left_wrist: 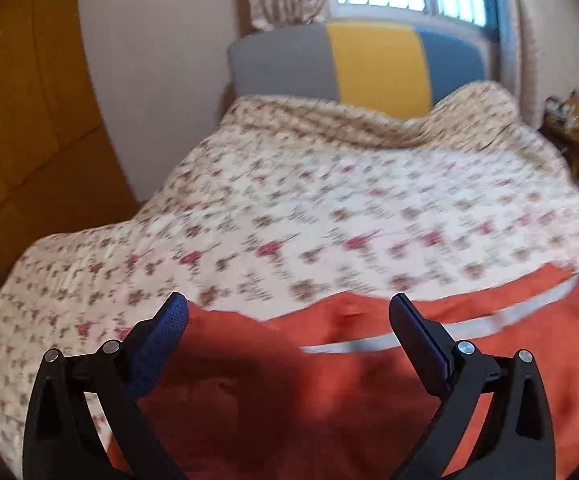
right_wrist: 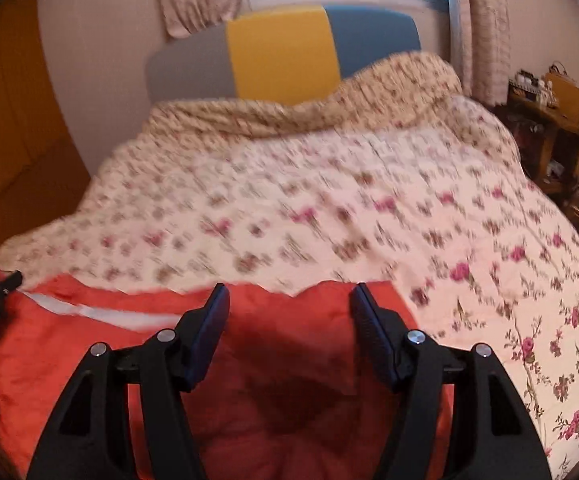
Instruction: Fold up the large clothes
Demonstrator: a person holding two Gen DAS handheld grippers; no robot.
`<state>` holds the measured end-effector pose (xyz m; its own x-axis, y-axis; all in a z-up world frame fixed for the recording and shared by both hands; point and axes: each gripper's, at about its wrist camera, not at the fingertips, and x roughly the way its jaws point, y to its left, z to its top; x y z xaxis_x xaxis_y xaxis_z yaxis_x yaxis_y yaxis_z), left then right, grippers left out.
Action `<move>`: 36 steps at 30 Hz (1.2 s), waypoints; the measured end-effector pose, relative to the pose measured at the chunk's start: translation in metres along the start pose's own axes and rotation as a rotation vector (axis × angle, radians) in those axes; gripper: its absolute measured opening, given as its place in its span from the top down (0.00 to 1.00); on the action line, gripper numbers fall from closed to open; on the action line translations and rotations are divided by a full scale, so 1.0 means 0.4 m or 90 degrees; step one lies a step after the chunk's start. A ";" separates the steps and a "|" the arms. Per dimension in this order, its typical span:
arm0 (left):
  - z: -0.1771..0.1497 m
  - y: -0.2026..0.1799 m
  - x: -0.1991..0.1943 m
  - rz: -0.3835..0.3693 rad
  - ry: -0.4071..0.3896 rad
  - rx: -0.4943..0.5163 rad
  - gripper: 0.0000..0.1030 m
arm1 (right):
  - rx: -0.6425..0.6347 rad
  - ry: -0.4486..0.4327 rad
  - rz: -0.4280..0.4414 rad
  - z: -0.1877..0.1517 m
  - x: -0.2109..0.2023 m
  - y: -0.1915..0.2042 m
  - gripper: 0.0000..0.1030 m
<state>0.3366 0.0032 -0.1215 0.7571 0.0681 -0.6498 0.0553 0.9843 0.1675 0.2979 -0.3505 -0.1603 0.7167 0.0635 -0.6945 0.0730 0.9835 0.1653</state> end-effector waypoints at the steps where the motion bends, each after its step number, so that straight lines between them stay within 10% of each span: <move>1: -0.010 0.006 0.028 0.005 0.019 0.003 0.03 | 0.005 0.015 0.001 -0.011 0.023 -0.013 0.38; 16: -0.074 0.057 0.139 -0.096 0.063 -0.098 0.03 | 0.030 0.022 0.006 -0.039 0.068 -0.031 0.36; 24: -0.145 0.121 -0.109 -0.110 -0.008 -0.126 0.03 | 0.065 -0.049 0.087 -0.130 -0.242 0.073 0.32; 29: -0.313 0.185 -0.253 -0.138 -0.022 -0.273 0.03 | 0.088 -0.013 0.134 -0.244 -0.344 0.140 0.29; 36: -0.486 0.207 -0.383 -0.135 -0.054 -0.358 0.08 | 0.050 0.022 0.181 -0.393 -0.379 0.242 0.82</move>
<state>0.0986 0.1058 -0.1524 0.8174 -0.1298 -0.5613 -0.1244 0.9116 -0.3919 0.0872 -0.2382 -0.1491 0.6926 0.3411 -0.6355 -0.0723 0.9095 0.4093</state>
